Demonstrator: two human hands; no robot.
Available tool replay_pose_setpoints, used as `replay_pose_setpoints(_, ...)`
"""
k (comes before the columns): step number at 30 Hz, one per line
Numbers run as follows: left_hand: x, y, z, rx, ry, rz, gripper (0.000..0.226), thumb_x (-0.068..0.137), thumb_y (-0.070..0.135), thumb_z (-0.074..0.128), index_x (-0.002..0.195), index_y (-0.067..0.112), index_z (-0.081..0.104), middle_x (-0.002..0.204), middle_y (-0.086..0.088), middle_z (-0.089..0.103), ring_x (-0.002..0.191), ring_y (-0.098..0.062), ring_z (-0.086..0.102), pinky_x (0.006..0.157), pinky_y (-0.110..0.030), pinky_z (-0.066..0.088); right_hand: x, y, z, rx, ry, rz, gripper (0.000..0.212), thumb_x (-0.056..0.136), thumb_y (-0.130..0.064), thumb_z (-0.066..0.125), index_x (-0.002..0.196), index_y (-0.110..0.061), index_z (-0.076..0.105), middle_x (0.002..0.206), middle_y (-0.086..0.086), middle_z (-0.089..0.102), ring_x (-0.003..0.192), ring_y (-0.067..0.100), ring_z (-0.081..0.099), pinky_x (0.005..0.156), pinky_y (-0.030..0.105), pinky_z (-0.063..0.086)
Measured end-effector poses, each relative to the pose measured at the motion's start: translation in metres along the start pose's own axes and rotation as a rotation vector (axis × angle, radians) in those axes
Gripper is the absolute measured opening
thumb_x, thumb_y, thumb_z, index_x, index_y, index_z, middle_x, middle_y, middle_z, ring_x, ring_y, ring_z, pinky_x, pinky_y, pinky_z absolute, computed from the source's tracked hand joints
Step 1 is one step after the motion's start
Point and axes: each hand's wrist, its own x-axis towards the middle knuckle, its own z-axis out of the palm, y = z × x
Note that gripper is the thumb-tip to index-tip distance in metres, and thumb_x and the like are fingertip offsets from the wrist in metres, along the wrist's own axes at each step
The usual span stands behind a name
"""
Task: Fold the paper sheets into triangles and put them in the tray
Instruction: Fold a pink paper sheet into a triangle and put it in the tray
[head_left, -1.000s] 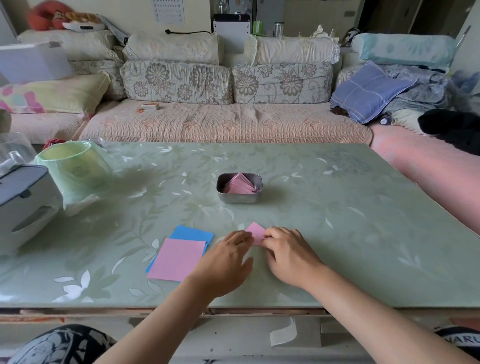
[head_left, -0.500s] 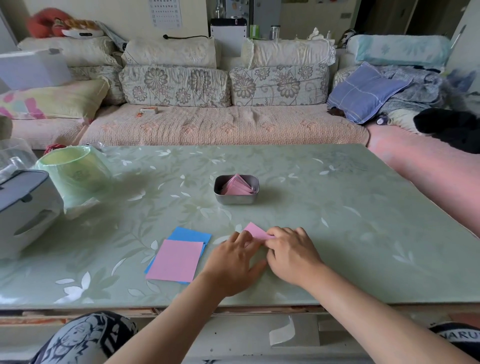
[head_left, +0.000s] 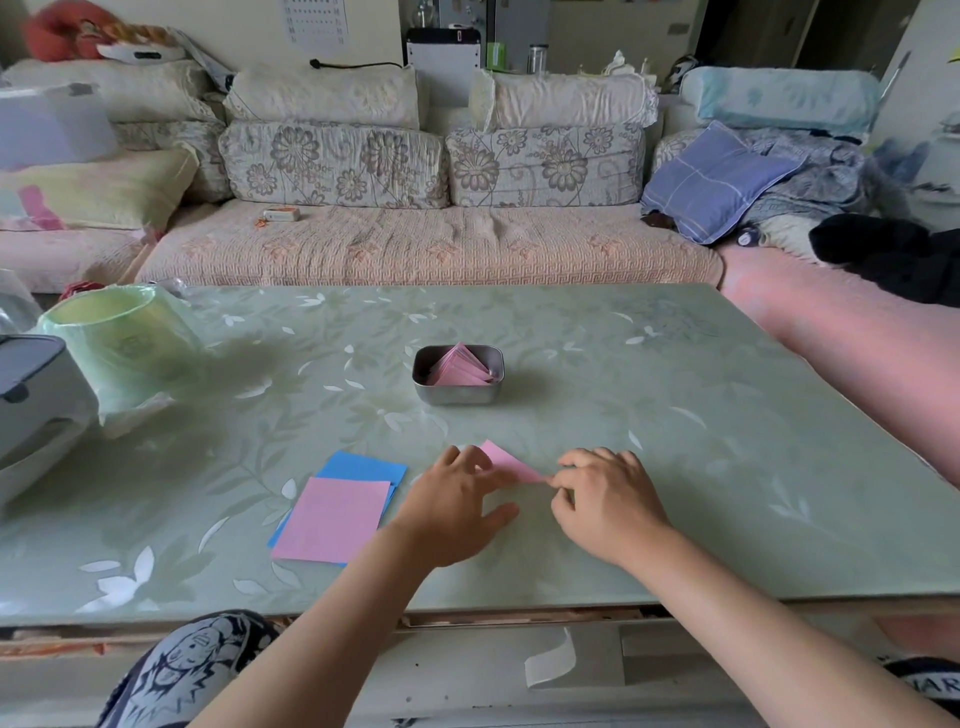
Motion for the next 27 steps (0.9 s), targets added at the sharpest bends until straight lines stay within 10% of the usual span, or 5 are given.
replay_pose_setpoints(11, 0.030, -0.026, 0.000, -0.200, 0.062, 0.011, 0.048, 0.085, 0.031, 0.072, 0.132, 0.027, 0.061, 0.119, 0.000, 0.060, 0.110, -0.024, 0.049, 0.100, -0.036, 0.042, 0.023, -0.002, -0.001, 0.171, -0.030, -0.013, 0.033, 0.088, -0.044, 0.065, 0.118, -0.031, 0.070, 0.123, -0.009, 0.061, 0.116, 0.020, 0.053, 0.097, 0.034, 0.039)
replay_pose_setpoints(27, 0.045, -0.037, -0.007, -0.283, 0.066, 0.025, 0.083, 0.070, 0.041, 0.085, 0.141, 0.027, 0.047, 0.124, 0.005, 0.053, 0.115, -0.019, 0.049, 0.095, -0.038, 0.046, 0.055, -0.016, -0.007, 0.425, -0.191, 0.185, 0.015, 0.080, -0.047, 0.074, 0.075, -0.036, 0.066, 0.088, -0.017, 0.063, 0.088, 0.012, 0.059, 0.079, 0.030, 0.048)
